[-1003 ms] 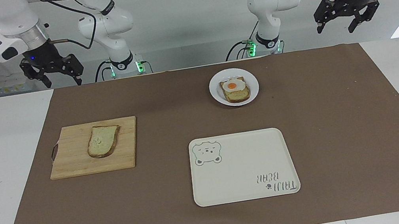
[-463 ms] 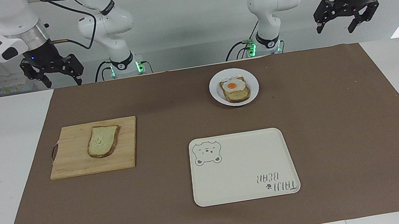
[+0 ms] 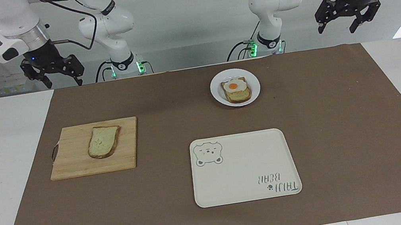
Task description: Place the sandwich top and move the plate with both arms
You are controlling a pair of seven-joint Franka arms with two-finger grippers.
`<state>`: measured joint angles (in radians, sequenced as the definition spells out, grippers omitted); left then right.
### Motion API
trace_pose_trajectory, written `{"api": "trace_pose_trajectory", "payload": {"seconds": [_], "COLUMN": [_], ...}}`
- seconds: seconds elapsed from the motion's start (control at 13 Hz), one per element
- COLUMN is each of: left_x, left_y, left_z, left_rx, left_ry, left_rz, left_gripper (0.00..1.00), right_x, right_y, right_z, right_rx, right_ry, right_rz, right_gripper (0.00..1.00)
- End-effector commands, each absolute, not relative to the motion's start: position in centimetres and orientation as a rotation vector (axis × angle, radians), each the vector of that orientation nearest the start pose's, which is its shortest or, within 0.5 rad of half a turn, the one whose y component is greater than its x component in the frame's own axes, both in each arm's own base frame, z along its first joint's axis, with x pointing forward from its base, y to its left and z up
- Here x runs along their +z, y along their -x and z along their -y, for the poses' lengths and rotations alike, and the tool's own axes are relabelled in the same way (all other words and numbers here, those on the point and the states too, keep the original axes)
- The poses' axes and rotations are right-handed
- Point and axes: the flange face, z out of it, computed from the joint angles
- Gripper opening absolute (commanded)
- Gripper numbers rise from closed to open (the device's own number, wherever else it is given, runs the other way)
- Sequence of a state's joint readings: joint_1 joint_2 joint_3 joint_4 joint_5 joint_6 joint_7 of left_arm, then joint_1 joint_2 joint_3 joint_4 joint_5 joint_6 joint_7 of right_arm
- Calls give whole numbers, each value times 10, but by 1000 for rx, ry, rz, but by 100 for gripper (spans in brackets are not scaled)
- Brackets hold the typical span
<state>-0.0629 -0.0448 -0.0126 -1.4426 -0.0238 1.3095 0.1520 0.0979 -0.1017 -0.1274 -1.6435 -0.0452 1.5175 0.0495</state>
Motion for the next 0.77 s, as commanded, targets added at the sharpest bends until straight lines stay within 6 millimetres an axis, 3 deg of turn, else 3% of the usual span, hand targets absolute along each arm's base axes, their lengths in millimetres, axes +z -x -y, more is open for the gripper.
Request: {"api": "trace_pose_trajectory", "payload": {"seconds": [0.0,0.69], "left_x": [687,687], "left_y": [-501,-500], "left_z": [44,47], "left_rx": [132,142], "left_ry": [3136,3136], "left_rz": [-358,-364], "left_gripper": [100,100], "right_x": [638,637], "right_y": [-511,-511], "right_z": [25,25], "right_rx": [23,30], "right_ry": [3153,3153], "right_rz": [-159,-154], "right_gripper": [100,100]}}
